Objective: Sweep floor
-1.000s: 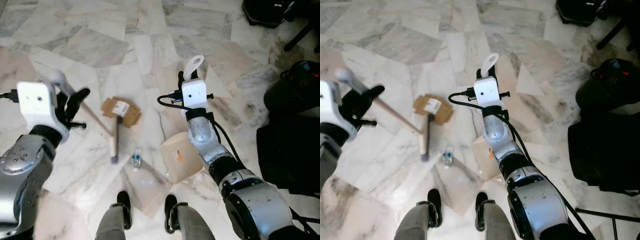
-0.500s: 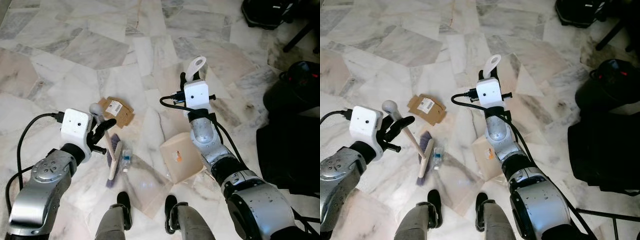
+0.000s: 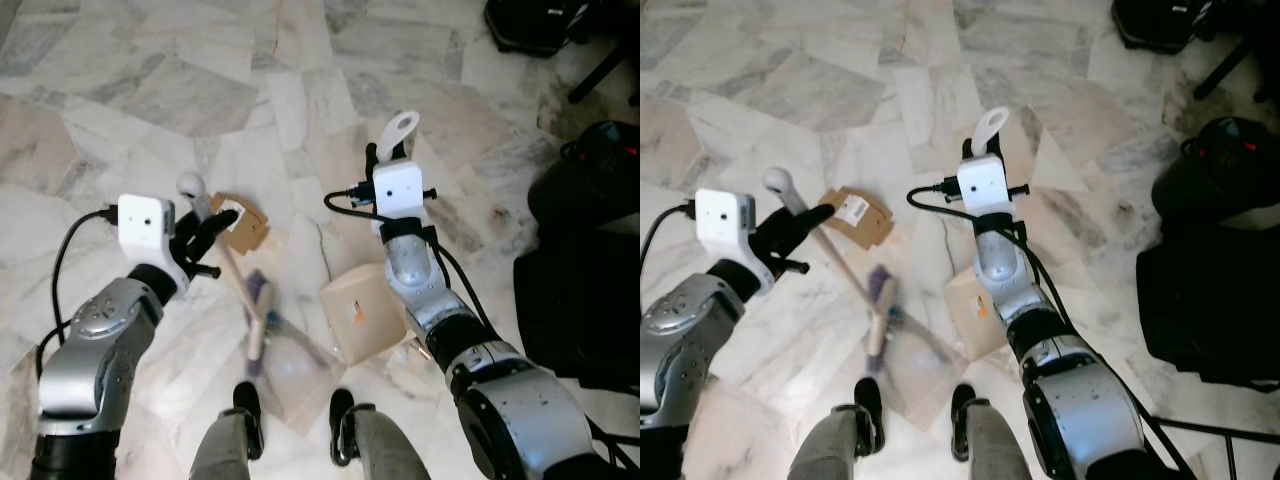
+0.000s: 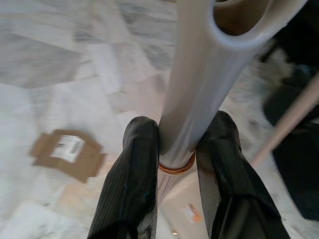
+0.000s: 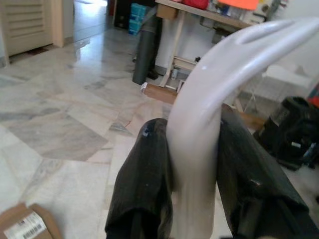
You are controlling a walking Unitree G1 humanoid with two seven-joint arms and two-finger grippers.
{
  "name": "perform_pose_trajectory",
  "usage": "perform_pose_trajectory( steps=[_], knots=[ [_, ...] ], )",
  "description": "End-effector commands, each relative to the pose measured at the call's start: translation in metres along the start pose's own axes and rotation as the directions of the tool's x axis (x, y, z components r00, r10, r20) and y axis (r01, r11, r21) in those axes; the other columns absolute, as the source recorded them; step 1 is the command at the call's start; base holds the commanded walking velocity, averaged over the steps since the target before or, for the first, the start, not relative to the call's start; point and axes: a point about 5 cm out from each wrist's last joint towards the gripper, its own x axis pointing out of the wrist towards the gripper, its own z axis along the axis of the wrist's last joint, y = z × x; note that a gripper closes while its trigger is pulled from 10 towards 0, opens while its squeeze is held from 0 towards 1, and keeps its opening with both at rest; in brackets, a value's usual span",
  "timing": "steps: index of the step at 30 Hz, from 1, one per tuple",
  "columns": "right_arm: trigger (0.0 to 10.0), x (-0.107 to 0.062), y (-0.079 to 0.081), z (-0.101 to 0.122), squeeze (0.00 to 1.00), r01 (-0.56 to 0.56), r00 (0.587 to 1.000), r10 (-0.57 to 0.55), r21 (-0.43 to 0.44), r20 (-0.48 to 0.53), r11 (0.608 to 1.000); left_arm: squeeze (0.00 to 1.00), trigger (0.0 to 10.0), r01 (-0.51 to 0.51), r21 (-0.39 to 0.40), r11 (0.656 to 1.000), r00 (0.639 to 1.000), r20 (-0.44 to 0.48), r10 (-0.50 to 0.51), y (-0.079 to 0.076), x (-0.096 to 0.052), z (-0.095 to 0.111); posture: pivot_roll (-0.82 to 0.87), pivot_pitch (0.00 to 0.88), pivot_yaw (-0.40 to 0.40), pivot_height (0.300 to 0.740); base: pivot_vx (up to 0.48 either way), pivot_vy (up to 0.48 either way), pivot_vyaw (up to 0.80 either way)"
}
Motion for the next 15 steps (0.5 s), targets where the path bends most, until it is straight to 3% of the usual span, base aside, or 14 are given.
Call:
perform_pose_trajectory(
  steps=[1, 4, 7, 11, 15],
  knots=[
    [10.0, -0.009, 0.005, -0.015, 0.00, -0.051, 0.997, 0.045, -0.112, -0.061, 0.992, 0.00, 10.0, 0.090, -0.076, 0.993, 0.994, -0.056, -0.094, -0.011, 0.002, -0.015, 0.04, 0.518, -0.102, 0.740, 0.000, 0.000, 0.00],
    [10.0, -0.005, 0.007, -0.008, 0.00, -0.063, 0.998, 0.060, -0.171, -0.027, 0.983, 0.00, 10.0, 0.114, -0.097, 0.989, 0.991, -0.053, -0.120, -0.015, 0.005, -0.013, 0.04, 0.519, -0.102, 0.740, 0.000, 0.000, 0.00],
    [10.0, 0.000, 0.010, -0.002, 0.00, -0.070, 0.997, 0.067, -0.162, -0.025, 0.984, 0.00, 10.0, 0.130, -0.169, 0.977, 0.991, -0.001, -0.132, -0.020, 0.011, -0.004, 0.04, 0.515, -0.103, 0.740, 0.000, 0.000, 0.00],
    [10.0, 0.001, 0.010, -0.003, 0.00, -0.058, 0.998, 0.051, -0.148, -0.047, 0.987, 0.00, 10.0, 0.132, -0.339, 0.932, 0.984, 0.159, -0.082, -0.024, 0.020, 0.019, 0.04, 0.510, -0.104, 0.740, 0.000, 0.000, 0.00],
    [10.0, -0.001, 0.012, -0.006, 0.00, -0.055, 0.996, 0.046, -0.120, -0.078, 0.991, 0.00, 10.0, 0.107, -0.429, 0.897, 0.970, 0.241, 0.000, -0.024, 0.024, 0.032, 0.04, 0.506, -0.105, 0.740, 0.000, 0.000, 0.00]
  ],
)
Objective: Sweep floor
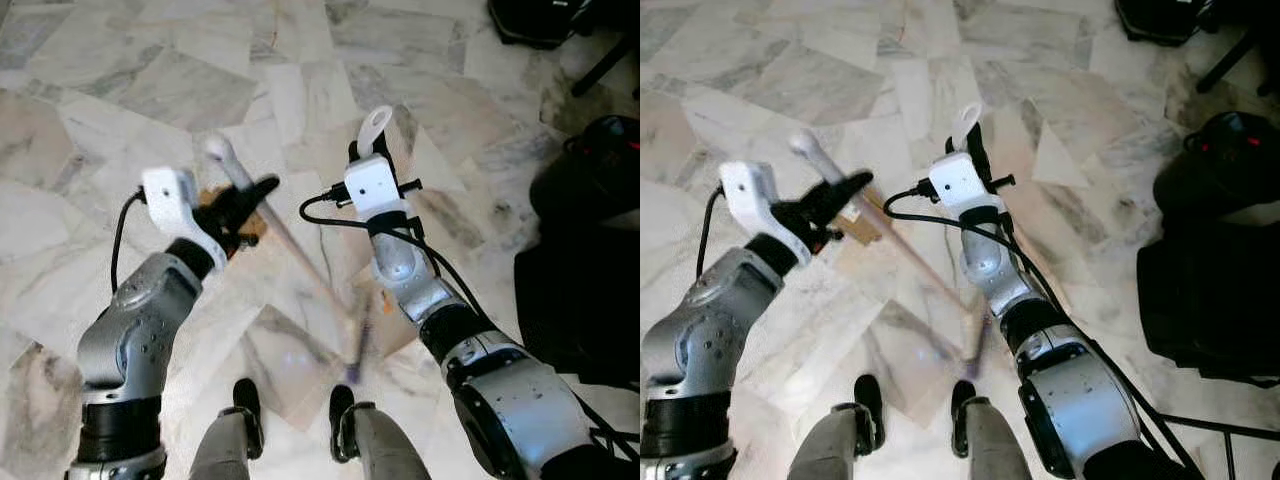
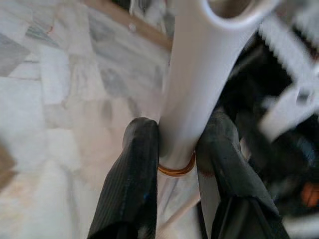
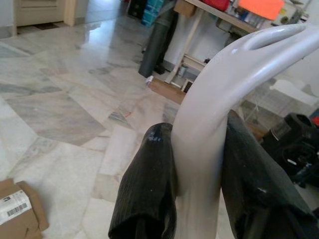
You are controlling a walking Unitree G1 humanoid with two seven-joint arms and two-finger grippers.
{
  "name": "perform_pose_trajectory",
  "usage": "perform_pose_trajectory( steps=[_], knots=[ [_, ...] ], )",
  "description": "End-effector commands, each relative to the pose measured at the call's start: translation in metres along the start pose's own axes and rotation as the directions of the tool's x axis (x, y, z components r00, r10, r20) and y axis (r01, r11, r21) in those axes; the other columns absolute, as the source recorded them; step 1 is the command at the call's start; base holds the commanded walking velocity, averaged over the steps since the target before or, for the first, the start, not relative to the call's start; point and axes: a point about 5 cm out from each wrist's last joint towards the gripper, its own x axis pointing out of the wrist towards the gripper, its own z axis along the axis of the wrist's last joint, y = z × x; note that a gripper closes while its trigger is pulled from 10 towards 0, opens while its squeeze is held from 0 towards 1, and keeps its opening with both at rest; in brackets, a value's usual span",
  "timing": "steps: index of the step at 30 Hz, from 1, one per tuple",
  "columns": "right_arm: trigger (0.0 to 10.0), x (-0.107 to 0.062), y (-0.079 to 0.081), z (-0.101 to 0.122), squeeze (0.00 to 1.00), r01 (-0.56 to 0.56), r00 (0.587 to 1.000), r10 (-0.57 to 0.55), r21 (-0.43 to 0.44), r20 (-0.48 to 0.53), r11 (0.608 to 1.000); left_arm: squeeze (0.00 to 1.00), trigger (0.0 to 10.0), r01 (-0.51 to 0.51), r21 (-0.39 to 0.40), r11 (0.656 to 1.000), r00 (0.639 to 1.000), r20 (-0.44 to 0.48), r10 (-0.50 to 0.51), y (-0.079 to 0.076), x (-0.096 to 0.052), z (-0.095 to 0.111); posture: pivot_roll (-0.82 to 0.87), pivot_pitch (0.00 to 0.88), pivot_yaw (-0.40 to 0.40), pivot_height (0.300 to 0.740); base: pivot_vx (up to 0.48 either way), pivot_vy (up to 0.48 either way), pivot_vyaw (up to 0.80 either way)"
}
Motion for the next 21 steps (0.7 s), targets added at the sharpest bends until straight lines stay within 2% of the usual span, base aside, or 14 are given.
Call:
perform_pose_trajectory(
  steps=[1, 2, 5, 6, 9, 12, 13, 15, 16, 17, 19, 21],
  knots=[
    [10.0, -0.009, 0.006, -0.014, 0.00, -0.027, 0.997, 0.026, -0.003, -0.070, 1.000, 0.00, 10.0, 0.011, -0.064, 0.998, 0.999, 0.041, -0.008, -0.003, -0.001, 0.002, 0.04, 0.506, -0.105, 0.740, 0.000, 0.000, 0.00],
    [10.0, -0.010, 0.008, -0.013, 0.00, -0.030, 0.998, 0.030, -0.004, -0.058, 1.000, 0.00, 10.0, -0.004, -0.097, 0.995, 0.997, 0.073, 0.011, -0.004, -0.001, 0.006, 0.03, 0.504, -0.104, 0.740, 0.000, 0.000, 0.00],
    [10.0, -0.012, 0.011, -0.011, 0.00, -0.045, 0.998, 0.045, 0.004, -0.044, 0.999, 0.00, 10.0, -0.025, -0.101, 0.995, 0.995, 0.091, 0.035, -0.004, -0.002, 0.008, 0.03, 0.499, -0.104, 0.740, 0.000, 0.000, 0.00],
    [10.0, -0.014, 0.013, -0.012, 0.00, -0.054, 0.998, 0.054, 0.002, -0.044, 0.999, 0.00, 10.0, -0.048, -0.059, 0.997, 0.995, 0.087, 0.054, -0.003, -0.004, 0.011, 0.03, 0.496, -0.104, 0.740, 0.000, 0.000, 0.00],
    [10.0, -0.016, 0.015, -0.013, 0.00, -0.064, 0.997, 0.064, 0.001, -0.047, 0.998, 0.00, 10.0, -0.095, -0.009, 0.995, 0.990, 0.102, 0.095, 0.000, -0.008, 0.018, 0.03, 0.497, -0.102, 0.740, 0.000, 0.000, 0.00],
    [10.0, -0.017, 0.015, -0.013, 0.00, -0.087, 0.996, 0.086, -0.013, -0.035, 0.996, 0.00, 10.0, -0.169, 0.165, 0.972, 0.980, 0.135, 0.148, 0.005, -0.018, 0.038, 0.03, 0.496, -0.101, 0.740, 0.000, 0.000, 0.00],
    [10.0, -0.017, 0.015, -0.013, 0.00, -0.087, 0.996, 0.086, -0.013, -0.035, 0.996, 0.00, 10.0, -0.169, 0.165, 0.972, 0.980, 0.135, 0.148, 0.005, -0.018, 0.038, 0.03, 0.496, -0.101, 0.740, 0.000, 0.000, 0.00],
    [10.0, -0.018, 0.015, -0.014, 0.00, -0.109, 0.994, 0.108, -0.018, -0.031, 0.994, 0.00, 10.0, -0.216, 0.303, 0.928, 0.974, 0.132, 0.184, 0.009, -0.030, 0.052, 0.04, 0.496, -0.101, 0.740, 0.000, 0.000, 0.00],
    [10.0, -0.018, 0.015, -0.014, 0.00, -0.109, 0.994, 0.108, -0.018, -0.031, 0.994, 0.00, 10.0, -0.216, 0.303, 0.928, 0.974, 0.132, 0.184, 0.009, -0.030, 0.052, 0.04, 0.496, -0.101, 0.740, 0.000, 0.000, 0.00],
    [10.0, -0.019, 0.015, -0.015, 0.00, -0.117, 0.993, 0.116, -0.031, -0.033, 0.993, 0.00, 10.0, -0.221, 0.359, 0.907, 0.975, 0.096, 0.200, 0.012, -0.036, 0.051, 0.04, 0.494, -0.102, 0.740, 0.000, 0.000, 0.00],
    [10.0, -0.021, 0.016, -0.017, 0.00, -0.130, 0.991, 0.129, -0.036, -0.037, 0.991, 0.00, 10.0, -0.215, 0.399, 0.891, 0.976, 0.053, 0.212, 0.015, -0.041, 0.048, 0.05, 0.491, -0.102, 0.740, 0.000, 0.000, 0.00],
    [10.0, -0.022, 0.018, -0.017, 0.00, -0.151, 0.988, 0.150, -0.040, -0.039, 0.988, 0.00, 10.0, -0.209, 0.416, 0.885, 0.975, 0.015, 0.223, 0.017, -0.046, 0.043, 0.05, 0.490, -0.100, 0.740, 0.000, 0.000, 0.00]
  ],
)
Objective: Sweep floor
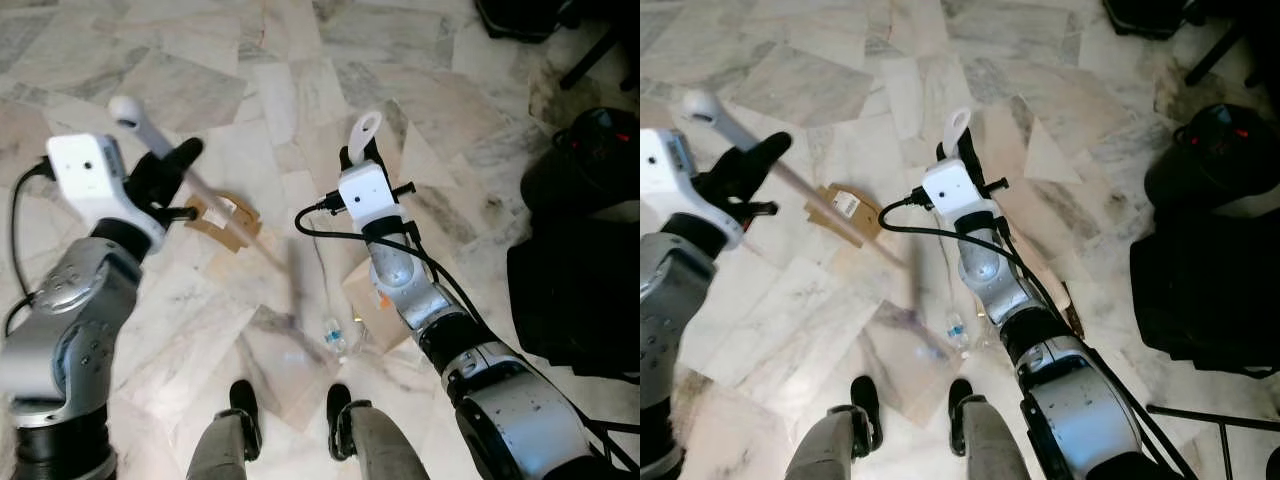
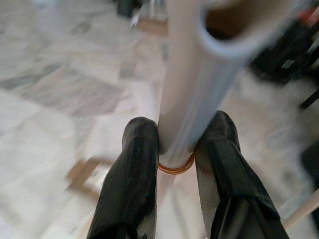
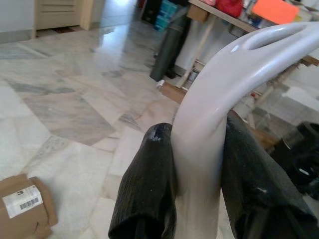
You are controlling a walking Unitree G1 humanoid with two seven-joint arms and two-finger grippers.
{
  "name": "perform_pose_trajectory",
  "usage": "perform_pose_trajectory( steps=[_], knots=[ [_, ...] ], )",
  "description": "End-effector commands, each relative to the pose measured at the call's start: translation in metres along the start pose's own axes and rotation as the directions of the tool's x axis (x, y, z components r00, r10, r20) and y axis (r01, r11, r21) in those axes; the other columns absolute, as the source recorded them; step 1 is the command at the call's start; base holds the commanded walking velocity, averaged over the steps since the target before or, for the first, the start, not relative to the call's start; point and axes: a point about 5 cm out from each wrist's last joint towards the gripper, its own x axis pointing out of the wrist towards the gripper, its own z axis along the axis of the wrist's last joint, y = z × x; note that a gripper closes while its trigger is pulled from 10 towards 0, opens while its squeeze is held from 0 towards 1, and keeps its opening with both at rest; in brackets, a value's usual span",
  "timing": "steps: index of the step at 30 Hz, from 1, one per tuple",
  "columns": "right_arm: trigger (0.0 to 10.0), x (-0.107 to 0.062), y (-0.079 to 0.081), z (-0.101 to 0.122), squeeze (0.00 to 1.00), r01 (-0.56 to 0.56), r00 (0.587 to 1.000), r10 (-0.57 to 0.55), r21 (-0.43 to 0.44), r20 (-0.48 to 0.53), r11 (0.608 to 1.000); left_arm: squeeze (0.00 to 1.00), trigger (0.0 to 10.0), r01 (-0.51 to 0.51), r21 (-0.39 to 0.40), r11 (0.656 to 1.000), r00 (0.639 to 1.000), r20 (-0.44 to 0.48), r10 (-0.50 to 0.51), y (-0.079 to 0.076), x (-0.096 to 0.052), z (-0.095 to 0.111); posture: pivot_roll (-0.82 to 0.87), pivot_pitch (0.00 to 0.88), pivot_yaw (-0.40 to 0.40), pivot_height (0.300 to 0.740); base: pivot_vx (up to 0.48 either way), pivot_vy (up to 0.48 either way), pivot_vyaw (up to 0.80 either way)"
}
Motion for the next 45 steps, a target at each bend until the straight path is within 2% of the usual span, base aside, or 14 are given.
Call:
perform_pose_trajectory(
  steps=[1, 4, 7, 12, 18, 19, 20, 21, 25, 28, 32, 33, 36, 45],
  knots=[
    [10.0, -0.015, 0.013, -0.018, 0.00, -0.084, 0.994, 0.082, -0.029, -0.077, 0.996, 0.00, 10.0, 0.057, 0.014, 0.998, 0.998, -0.031, -0.057, -0.007, -0.008, -0.002, 0.05, 0.489, -0.099, 0.740, 0.000, 0.000, 0.00],
    [10.0, -0.016, 0.020, -0.017, 0.00, -0.162, 0.985, 0.157, -0.062, -0.070, 0.985, 0.00, 10.0, 0.089, 0.062, 0.994, 0.986, -0.145, -0.079, -0.007, -0.013, -0.015, 0.05, 0.483, -0.094, 0.740, 0.000, 0.000, 0.00],
    [10.0, -0.017, 0.025, -0.015, 0.00, -0.211, 0.977, 0.206, -0.092, -0.058, 0.973, 0.00, 10.0, 0.143, 0.063, 0.988, 0.965, -0.232, -0.125, -0.012, -0.017, -0.024, 0.06, 0.472, -0.088, 0.740, 0.000, 0.000, 0.00],
    [10.0, -0.020, 0.035, -0.011, 0.00, -0.285, 0.958, 0.280, -0.094, -0.069, 0.954, 0.00, 10.0, 0.227, 0.023, 0.974, 0.910, -0.361, -0.204, -0.026, -0.019, -0.039, 0.06, 0.463, -0.084, 0.740, 0.000, 0.000, 0.00],
    [10.0, -0.020, 0.035, -0.006, 0.00, -0.269, 0.962, 0.265, -0.066, -0.070, 0.961, 0.00, 10.0, 0.326, -0.027, 0.945, 0.845, -0.440, -0.304, -0.040, -0.025, -0.047, 0.06, 0.442, -0.077, 0.740, 0.000, 0.000, 0.00],
    [10.0, -0.018, 0.033, -0.004, 0.00, -0.240, 0.969, 0.237, -0.051, -0.062, 0.969, 0.00, 10.0, 0.299, -0.006, 0.954, 0.866, -0.418, -0.274, -0.039, -0.022, -0.048, 0.05, 0.426, -0.078, 0.740, 0.000, 0.000, 0.00],
    [10.0, -0.018, 0.033, -0.004, 0.00, -0.240, 0.969, 0.237, -0.051, -0.062, 0.969, 0.00, 10.0, 0.299, -0.006, 0.954, 0.866, -0.418, -0.274, -0.039, -0.022, -0.048, 0.05, 0.426, -0.078, 0.740, 0.000, 0.000, 0.00],
    [10.0, -0.015, 0.029, 0.000, 0.00, -0.194, 0.980, 0.193, -0.012, -0.047, 0.981, 0.00, 10.0, 0.235, 0.028, 0.972, 0.896, -0.393, -0.205, -0.034, -0.016, -0.050, 0.05, 0.410, -0.080, 0.740, 0.000, 0.000, 0.00],
    [10.0, -0.006, 0.013, 0.010, 0.00, -0.069, 0.997, 0.073, 0.129, -0.025, 0.989, 0.00, 10.0, 0.174, 0.087, 0.981, 0.950, -0.277, -0.144, -0.035, -0.010, -0.047, 0.04, 0.353, -0.083, 0.740, 0.000, 0.000, 0.00],
    [10.0, -0.005, -0.001, 0.010, 0.00, -0.016, 0.999, 0.021, 0.159, -0.028, 0.987, 0.00, 10.0, 0.181, 0.142, 0.973, 0.951, -0.279, -0.136, -0.040, -0.018, -0.056, 0.05, 0.304, -0.082, 0.740, 0.000, 0.000, 0.00],
    [10.0, -0.007, -0.012, 0.006, 0.00, 0.029, 0.998, -0.020, 0.187, -0.052, 0.982, 0.00, 10.0, 0.186, 0.125, 0.975, 0.951, -0.274, -0.146, -0.043, -0.023, -0.065, 0.04, 0.253, -0.082, 0.740, 0.000, 0.000, 0.00],
    [10.0, -0.008, -0.017, 0.005, 0.00, 0.043, 0.998, -0.035, 0.185, -0.049, 0.982, 0.00, 10.0, 0.188, 0.134, 0.973, 0.951, -0.273, -0.146, -0.043, -0.022, -0.070, 0.03, 0.203, -0.083, 0.740, 0.000, 0.000, 0.00],
    [10.0, -0.010, -0.024, 0.005, 0.00, 0.070, 0.997, -0.063, 0.172, -0.045, 0.983, 0.00, 10.0, 0.164, 0.141, 0.976, 0.963, -0.236, -0.127, -0.042, -0.015, -0.073, 0.02, 0.160, -0.082, 0.740, 0.000, 0.000, 0.00],
    [10.0, -0.011, -0.046, 0.010, 0.00, 0.168, 0.986, -0.166, 0.144, -0.027, 0.975, 0.00, 10.0, 0.179, 0.178, 0.968, 0.972, -0.182, -0.147, -0.045, -0.007, -0.081, 0.00, 0.086, -0.073, 0.740, 0.000, 0.000, 0.00]
  ],
)
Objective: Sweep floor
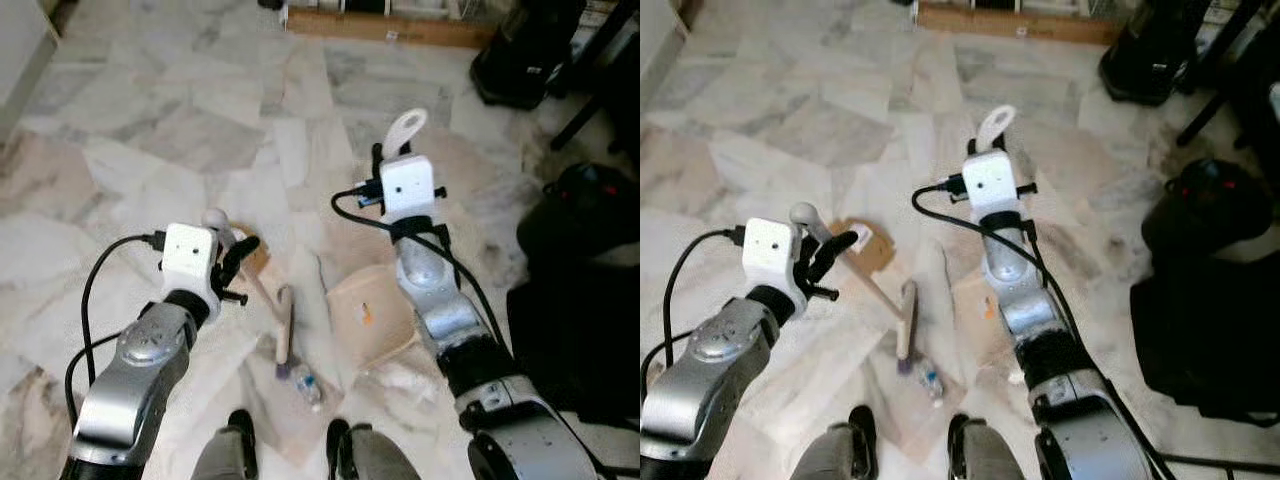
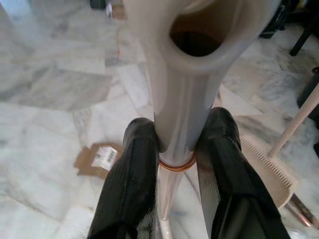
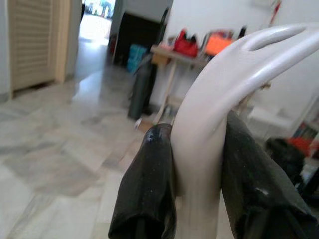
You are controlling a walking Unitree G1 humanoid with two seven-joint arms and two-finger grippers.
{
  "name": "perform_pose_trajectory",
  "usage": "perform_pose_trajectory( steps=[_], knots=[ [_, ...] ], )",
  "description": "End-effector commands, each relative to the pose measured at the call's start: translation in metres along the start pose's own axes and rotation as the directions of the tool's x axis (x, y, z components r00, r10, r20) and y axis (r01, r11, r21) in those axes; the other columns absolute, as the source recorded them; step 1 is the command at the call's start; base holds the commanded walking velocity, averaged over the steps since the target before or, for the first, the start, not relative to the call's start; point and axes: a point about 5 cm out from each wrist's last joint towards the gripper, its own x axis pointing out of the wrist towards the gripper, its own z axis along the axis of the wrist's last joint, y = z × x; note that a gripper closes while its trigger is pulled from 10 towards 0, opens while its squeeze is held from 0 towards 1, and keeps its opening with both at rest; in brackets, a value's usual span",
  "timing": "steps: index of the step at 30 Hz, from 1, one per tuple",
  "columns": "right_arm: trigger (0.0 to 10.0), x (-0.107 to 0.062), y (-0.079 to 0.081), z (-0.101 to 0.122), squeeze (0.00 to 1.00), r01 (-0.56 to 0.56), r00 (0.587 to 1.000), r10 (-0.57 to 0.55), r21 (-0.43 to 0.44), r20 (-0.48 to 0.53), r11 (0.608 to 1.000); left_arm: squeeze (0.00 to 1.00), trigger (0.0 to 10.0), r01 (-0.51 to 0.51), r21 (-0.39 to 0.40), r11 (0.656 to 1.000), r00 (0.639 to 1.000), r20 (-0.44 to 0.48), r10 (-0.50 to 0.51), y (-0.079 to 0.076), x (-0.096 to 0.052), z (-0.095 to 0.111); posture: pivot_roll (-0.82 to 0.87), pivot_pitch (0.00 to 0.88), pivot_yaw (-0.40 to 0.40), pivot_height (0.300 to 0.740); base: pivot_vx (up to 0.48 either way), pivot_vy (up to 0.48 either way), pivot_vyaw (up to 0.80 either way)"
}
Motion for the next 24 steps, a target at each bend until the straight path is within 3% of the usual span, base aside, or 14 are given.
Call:
perform_pose_trajectory(
  steps=[1, 9, 14, 15, 16, 18, 24],
  knots=[
    [10.0, 0.002, -0.009, 0.014, 0.00, 0.036, 0.998, -0.035, -0.005, 0.056, 0.999, 0.00, 10.0, 0.013, 0.035, 0.999, 0.999, 0.037, -0.014, -0.002, 0.001, 0.002, 0.00, 0.072, -0.071, 0.740, 0.000, 0.000, 0.00],
    [10.0, -0.014, -0.023, 0.020, 0.00, 0.085, 0.995, -0.085, -0.001, 0.058, 0.996, 0.00, 10.0, 0.012, 0.060, 0.998, 0.997, 0.073, -0.016, 0.002, 0.002, -0.001, -0.02, 0.038, -0.059, 0.740, 0.000, 0.000, 0.00],
    [10.0, -0.030, -0.029, 0.013, 0.00, 0.116, 0.993, -0.116, 0.047, 0.009, 0.992, 0.00, 10.0, -0.013, 0.019, 1.000, 0.993, 0.114, 0.011, 0.000, 0.002, -0.002, -0.03, 0.024, -0.045, 0.740, 0.000, 0.000, 0.00],
    [10.0, -0.043, -0.034, 0.009, 0.00, 0.146, 0.989, -0.145, 0.073, -0.025, 0.987, 0.00, 10.0, -0.059, 0.000, 0.998, 0.990, 0.127, 0.058, 0.002, -0.001, -0.004, -0.04, 0.016, -0.031, 0.740, 0.000, 0.000, 0.00],
    [10.0, -0.043, -0.034, 0.009, 0.00, 0.146, 0.989, -0.145, 0.073, -0.025, 0.987, 0.00, 10.0, -0.059, 0.000, 0.998, 0.990, 0.127, 0.058, 0.002, -0.001, -0.004, -0.04, 0.016, -0.031, 0.740, 0.000, 0.000, 0.00],
    [10.0, -0.062, -0.042, 0.005, 0.00, 0.188, 0.979, -0.180, 0.090, -0.094, 0.978, 0.00, 10.0, -0.116, -0.009, 0.993, 0.982, 0.151, 0.116, 0.004, -0.005, -0.003, -0.04, 0.018, -0.028, 0.740, 0.000, 0.000, 0.00],
    [10.0, -0.084, -0.050, -0.002, 0.00, 0.271, 0.953, -0.252, 0.101, -0.171, 0.957, 0.00, 10.0, -0.136, -0.012, 0.991, 0.974, 0.179, 0.136, 0.005, -0.007, -0.002, -0.05, 0.018, -0.020, 0.740, 0.000, 0.000, 0.00]
  ],
)
